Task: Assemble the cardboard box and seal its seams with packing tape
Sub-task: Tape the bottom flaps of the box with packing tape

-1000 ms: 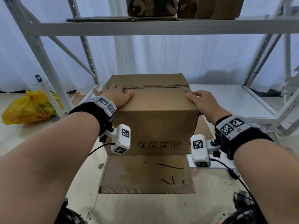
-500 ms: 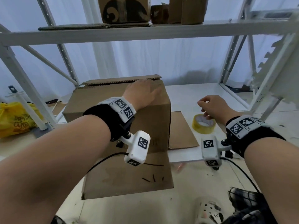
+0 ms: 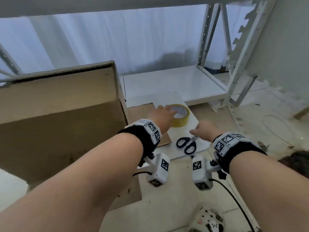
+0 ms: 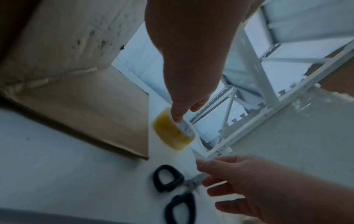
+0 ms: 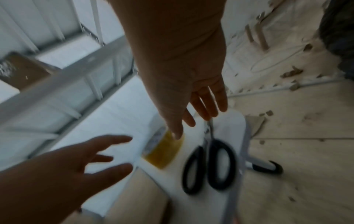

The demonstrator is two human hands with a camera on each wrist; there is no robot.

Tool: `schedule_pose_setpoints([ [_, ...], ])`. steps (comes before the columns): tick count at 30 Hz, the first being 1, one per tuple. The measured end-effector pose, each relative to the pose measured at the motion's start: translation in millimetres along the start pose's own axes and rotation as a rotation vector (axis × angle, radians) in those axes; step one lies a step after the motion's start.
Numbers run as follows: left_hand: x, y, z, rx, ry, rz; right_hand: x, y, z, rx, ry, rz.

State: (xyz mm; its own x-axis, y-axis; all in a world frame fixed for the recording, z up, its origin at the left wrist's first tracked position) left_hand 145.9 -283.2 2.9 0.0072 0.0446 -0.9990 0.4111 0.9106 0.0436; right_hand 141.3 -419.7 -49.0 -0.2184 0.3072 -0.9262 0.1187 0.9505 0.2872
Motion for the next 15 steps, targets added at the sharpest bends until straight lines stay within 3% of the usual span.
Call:
schedule_pose_setpoints([
  [4, 50, 4, 28, 0.001, 0.118, 0.033, 35, 5, 18, -0.126, 0.028, -0.118],
  [7, 66, 6, 42, -0.013, 0.133, -0.005, 43, 6, 30, -0.212, 0.034, -0.071],
  [11, 63, 8, 47, 0.001, 0.016, -0.065, 37, 3, 37, -0.218, 0.050, 0.039],
  [15, 45, 18, 37, -0.060, -0.106, -0.311, 25, 0, 33, -0.117, 0.037, 0.249],
])
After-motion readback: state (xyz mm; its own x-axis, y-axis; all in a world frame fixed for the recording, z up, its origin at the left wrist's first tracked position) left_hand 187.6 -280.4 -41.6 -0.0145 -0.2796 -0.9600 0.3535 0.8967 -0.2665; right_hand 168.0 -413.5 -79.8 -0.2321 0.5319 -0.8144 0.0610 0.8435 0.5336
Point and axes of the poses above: each hand's wrist, its own z-axis towards the middle knuckle, its own x-axis out of the palm, y = z × x, the point moved 10 cm from there along z, towards the middle knuckle, and after that the axes turned 6 degrees about -y, right-handed, at the moved point
